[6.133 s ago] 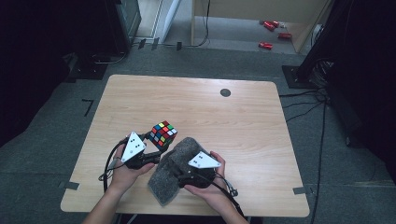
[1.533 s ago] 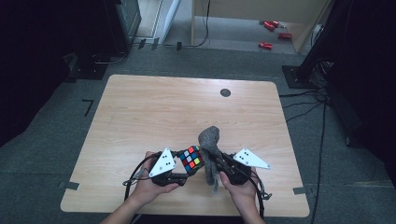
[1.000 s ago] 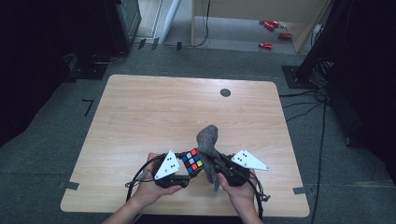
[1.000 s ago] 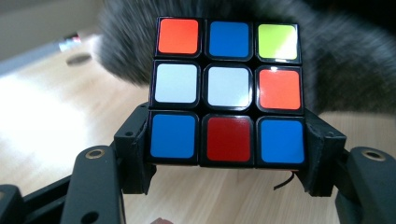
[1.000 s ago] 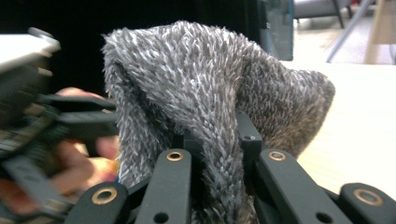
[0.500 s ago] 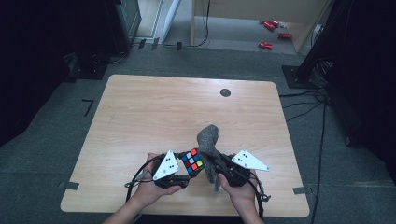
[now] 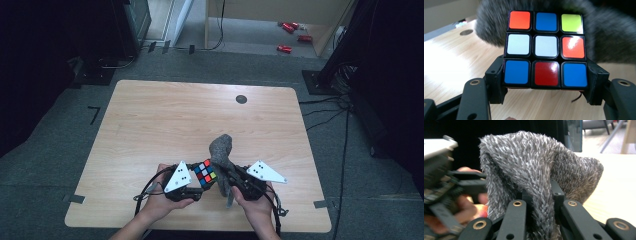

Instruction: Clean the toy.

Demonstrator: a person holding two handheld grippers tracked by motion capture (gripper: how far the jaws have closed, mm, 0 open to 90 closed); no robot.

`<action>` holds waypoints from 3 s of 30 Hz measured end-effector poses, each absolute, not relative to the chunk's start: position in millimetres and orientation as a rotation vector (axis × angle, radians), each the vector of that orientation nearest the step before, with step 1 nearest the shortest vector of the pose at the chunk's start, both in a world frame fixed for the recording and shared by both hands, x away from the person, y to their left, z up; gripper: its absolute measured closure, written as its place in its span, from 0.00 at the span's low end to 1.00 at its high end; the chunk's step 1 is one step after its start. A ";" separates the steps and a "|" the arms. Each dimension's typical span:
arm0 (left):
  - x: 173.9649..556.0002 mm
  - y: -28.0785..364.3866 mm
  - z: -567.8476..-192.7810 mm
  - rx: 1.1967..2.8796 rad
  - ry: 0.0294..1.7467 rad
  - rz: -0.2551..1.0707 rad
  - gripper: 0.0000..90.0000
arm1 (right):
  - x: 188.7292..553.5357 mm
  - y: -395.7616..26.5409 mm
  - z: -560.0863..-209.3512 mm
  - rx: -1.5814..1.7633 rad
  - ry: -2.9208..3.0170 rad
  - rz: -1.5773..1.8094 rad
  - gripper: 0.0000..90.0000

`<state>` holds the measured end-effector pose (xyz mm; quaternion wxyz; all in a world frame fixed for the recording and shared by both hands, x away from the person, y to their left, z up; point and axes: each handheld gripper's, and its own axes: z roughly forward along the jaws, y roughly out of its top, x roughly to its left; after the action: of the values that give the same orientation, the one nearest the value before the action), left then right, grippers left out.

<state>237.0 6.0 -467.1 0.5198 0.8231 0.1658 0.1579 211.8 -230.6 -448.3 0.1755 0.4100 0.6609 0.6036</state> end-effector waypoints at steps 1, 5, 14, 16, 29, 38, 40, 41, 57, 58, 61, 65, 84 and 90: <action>235.6 3.9 -468.7 1.988 0.393 0.388 0.39 | 207.4 -226.1 -443.7 1.121 1.873 1.729 0.90; 234.0 6.3 -464.1 1.961 0.383 0.388 0.39 | 207.4 -226.8 -443.3 1.108 1.859 1.751 0.90; 234.6 7.6 -465.4 1.934 0.381 0.388 0.39 | 211.8 -231.4 -446.1 1.191 1.872 1.699 0.90; 234.2 5.7 -466.8 1.954 0.384 0.415 0.39 | 207.9 -227.4 -441.6 1.161 1.871 1.718 0.90; 255.9 31.5 -463.0 1.847 0.541 0.410 0.39 | 230.8 -247.9 -473.5 1.300 1.861 1.546 0.90; 281.6 27.6 -489.1 1.940 0.739 0.438 0.39 | 244.6 -278.8 -475.3 1.332 1.759 1.418 0.90; 285.2 27.1 -492.2 1.954 0.767 0.438 0.39 | 246.9 -289.1 -476.3 1.341 1.732 1.375 0.90; 286.6 26.8 -493.9 1.965 0.778 0.442 0.39 | 248.2 -294.0 -477.5 1.345 1.726 1.351 0.90; 294.8 19.4 -511.3 2.053 0.847 0.423 0.39 | 265.7 -307.0 -508.6 1.421 1.834 1.266 0.88; 294.6 19.0 -511.6 2.051 0.847 0.419 0.39 | 265.9 -306.9 -509.7 1.421 1.839 1.264 0.87; 294.6 18.8 -512.4 2.045 0.845 0.410 0.39 | 266.2 -306.6 -510.4 1.421 1.846 1.260 0.85; 295.0 19.6 -513.1 2.048 0.857 0.395 0.38 | 266.8 -307.8 -510.2 1.437 1.840 1.275 0.83; 281.0 41.6 -484.0 2.002 0.856 0.395 0.06 | 258.2 -310.3 -487.9 1.323 1.952 1.256 0.01; 276.7 60.9 -471.8 1.995 0.910 0.408 0.04 | 247.4 -330.3 -482.1 1.298 2.018 1.187 0.00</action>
<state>276.7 60.9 -471.8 0.4400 0.8032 0.3663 0.1644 247.4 -330.3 -482.1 0.2303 0.4720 0.7334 0.4316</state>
